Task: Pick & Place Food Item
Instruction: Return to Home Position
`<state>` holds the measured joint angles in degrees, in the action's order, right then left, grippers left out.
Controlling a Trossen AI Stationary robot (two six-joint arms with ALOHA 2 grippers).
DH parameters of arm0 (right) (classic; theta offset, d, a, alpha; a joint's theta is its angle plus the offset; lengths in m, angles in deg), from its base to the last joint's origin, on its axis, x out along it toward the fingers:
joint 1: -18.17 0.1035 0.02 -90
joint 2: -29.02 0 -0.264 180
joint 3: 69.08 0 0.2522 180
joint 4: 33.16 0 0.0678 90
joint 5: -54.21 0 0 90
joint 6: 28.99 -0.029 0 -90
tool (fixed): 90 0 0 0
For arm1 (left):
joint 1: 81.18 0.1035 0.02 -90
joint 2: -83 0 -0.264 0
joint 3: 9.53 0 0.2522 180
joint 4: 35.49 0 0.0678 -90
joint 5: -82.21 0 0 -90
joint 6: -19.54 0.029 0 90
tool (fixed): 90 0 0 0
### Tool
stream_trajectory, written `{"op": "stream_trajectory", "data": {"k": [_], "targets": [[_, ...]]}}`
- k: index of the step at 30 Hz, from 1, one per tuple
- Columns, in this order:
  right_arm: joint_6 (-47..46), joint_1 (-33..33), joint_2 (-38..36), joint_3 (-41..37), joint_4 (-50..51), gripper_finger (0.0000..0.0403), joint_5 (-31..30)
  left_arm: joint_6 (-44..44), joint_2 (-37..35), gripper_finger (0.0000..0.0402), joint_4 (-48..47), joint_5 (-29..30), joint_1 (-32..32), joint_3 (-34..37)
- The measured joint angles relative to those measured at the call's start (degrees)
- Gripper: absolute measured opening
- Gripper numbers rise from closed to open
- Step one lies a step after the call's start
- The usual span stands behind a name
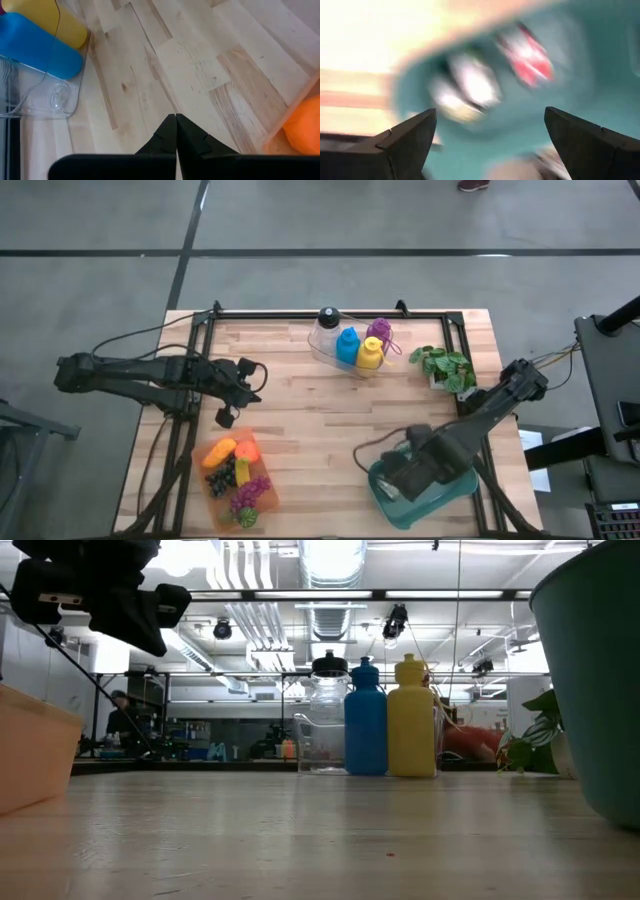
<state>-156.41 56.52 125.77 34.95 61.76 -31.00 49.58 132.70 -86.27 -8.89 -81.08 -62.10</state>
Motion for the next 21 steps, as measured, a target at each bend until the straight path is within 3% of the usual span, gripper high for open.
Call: {"op": "stream_trajectory", "data": {"k": [5, 8, 11, 14, 18, 21], "targets": [[8.4, 0.0, -0.1, 8.7, -0.3, 0.0368, -26.8, 0.0, 0.0, 0.0001, 1.0, 0.0, 0.0, 0.0], [18.8, 0.0, -0.1, 13.5, -1.0, 0.0369, -43.6, -0.2, 0.0, 0.0001, 3.2, 0.0, 0.0, 0.0], [31.6, 0.0, -0.1, 18.1, -1.2, 0.0369, -56.7, -2.9, 0.0, 0.0001, 5.2, 0.0, 0.0, -1.0], [43.9, 0.0, -0.1, 22.2, -1.4, 0.0369, -64.0, -8.9, -0.1, 0.0001, 7.9, 0.0, 0.0, -3.2], [56.1, 0.0, -0.1, 26.0, -4.4, 0.0369, -67.2, -18.4, -0.4, 0.0001, 11.9, 0.0, 0.0, -7.8], [66.0, 0.0, -0.1, 26.7, -8.9, 0.0369, -70.3, -20.1, -0.5, 0.0001, 14.5, 0.0, 0.0, -11.7]]}}
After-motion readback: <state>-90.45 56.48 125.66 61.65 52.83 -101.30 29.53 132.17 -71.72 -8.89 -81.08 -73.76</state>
